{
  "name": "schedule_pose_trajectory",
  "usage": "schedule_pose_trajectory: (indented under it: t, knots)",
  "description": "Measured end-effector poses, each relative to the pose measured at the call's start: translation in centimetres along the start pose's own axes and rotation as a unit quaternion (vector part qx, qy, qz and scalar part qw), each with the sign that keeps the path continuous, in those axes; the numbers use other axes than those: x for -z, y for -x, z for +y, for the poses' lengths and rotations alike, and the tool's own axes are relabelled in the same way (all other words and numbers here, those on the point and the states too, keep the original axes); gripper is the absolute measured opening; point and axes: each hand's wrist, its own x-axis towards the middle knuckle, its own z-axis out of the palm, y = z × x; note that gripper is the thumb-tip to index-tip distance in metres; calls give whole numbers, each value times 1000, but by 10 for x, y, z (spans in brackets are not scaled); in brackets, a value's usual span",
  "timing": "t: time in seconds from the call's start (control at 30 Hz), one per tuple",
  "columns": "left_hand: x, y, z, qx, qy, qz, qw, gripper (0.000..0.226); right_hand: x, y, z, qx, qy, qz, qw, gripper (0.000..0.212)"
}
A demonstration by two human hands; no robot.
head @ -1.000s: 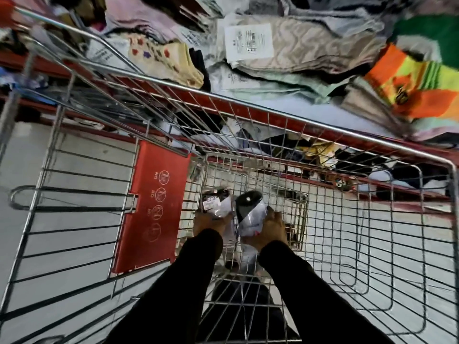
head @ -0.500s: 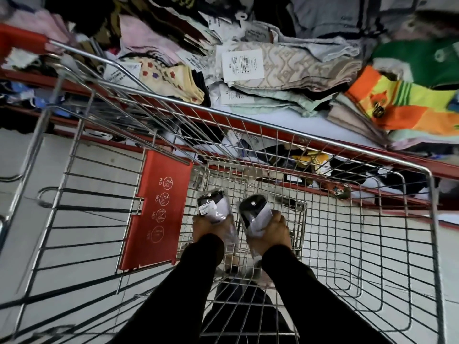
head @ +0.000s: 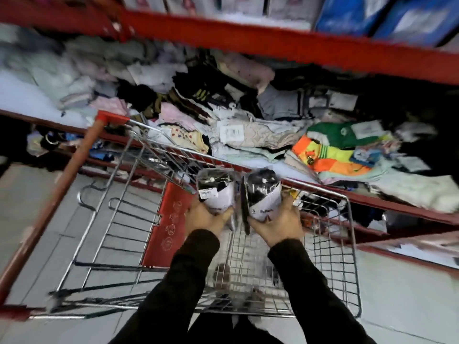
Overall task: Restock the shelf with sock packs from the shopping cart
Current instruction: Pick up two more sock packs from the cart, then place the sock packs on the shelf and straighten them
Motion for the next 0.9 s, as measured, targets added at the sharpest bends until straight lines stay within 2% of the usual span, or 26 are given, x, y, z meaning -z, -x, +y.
schedule_pose_trajectory:
  t: [0.07, 0.17, 0.23, 0.33, 0.5, 0.77, 0.9]
  knots:
    - [6, 4, 11, -26, 24, 12, 999, 91, 11, -3, -8, 19, -35, 29, 999, 110]
    - [36, 24, 52, -89, 28, 58, 994, 114, 47, -3, -29, 49, -79, 66, 994, 115]
    - [55, 29, 81, -138, 29, 90, 986, 116, 74, -7, -48, 75, -118, 93, 986, 118]
    - [86, 37, 133, -198, 69, 120, 970, 118, 116, -19, -78, 121, -154, 162, 967, 108]
    - [125, 32, 205, -289, 136, 191, 928, 100, 175, -36, -131, 196, -209, 233, 929, 101]
    - [161, -5, 293, -346, 151, 214, 901, 110, 217, -83, -213, 222, -178, 312, 906, 106]
    - [160, -30, 312, -348, 136, 207, 904, 109, 214, -108, -241, 211, -155, 325, 909, 100]
